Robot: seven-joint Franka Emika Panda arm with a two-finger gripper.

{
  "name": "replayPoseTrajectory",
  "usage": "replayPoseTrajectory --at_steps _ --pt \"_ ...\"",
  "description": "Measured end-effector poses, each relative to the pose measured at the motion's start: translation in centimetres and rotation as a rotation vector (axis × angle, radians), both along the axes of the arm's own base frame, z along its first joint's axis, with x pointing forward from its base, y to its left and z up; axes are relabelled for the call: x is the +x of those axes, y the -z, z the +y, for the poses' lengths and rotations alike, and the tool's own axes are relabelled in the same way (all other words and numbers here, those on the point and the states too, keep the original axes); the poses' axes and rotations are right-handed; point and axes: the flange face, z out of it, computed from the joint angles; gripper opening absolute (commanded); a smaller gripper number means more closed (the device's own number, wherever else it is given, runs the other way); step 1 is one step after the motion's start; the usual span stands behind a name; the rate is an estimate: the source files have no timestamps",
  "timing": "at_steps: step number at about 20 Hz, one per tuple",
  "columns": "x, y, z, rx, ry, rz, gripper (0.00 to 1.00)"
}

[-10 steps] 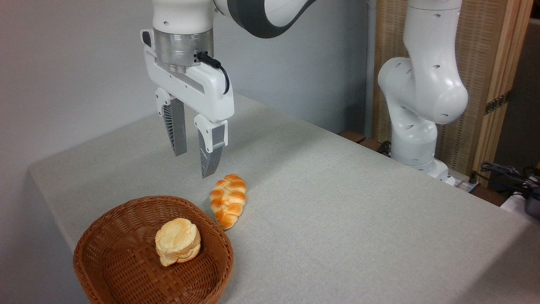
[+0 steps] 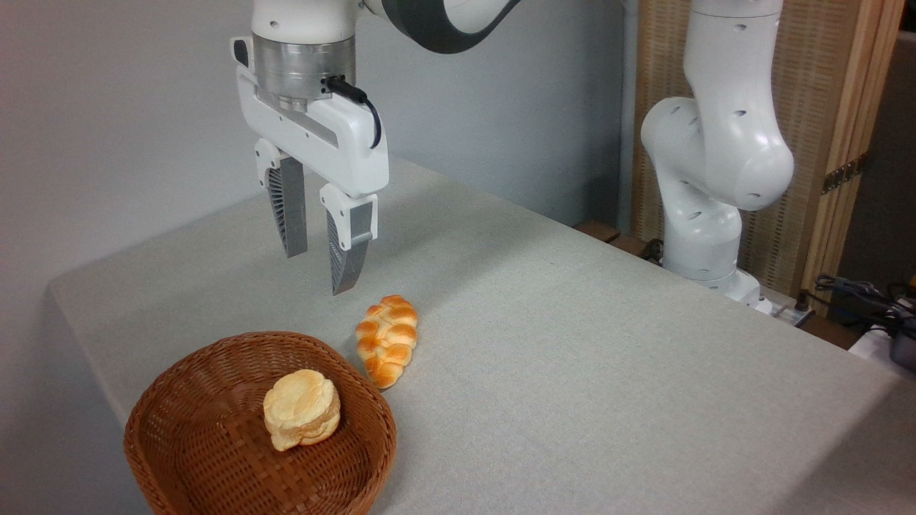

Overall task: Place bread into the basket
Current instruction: 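Move the open gripper toward the braided bread roll, then lower the gripper around the braided roll and close on it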

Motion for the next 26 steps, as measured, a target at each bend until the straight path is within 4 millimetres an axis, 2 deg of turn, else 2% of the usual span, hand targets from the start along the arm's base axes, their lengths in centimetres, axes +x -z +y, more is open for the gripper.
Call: replayPoseTrajectory --at_steps 17,22,26 --pt "-0.4 0.0 0.4 0.022 0.005 0.042 1.0" --pt "-1.0 1.3 -0.5 0.035 0.028 0.13 1.0" --pt "-1.3 3.7 -2.3 0.053 0.062 0.207 1.0"
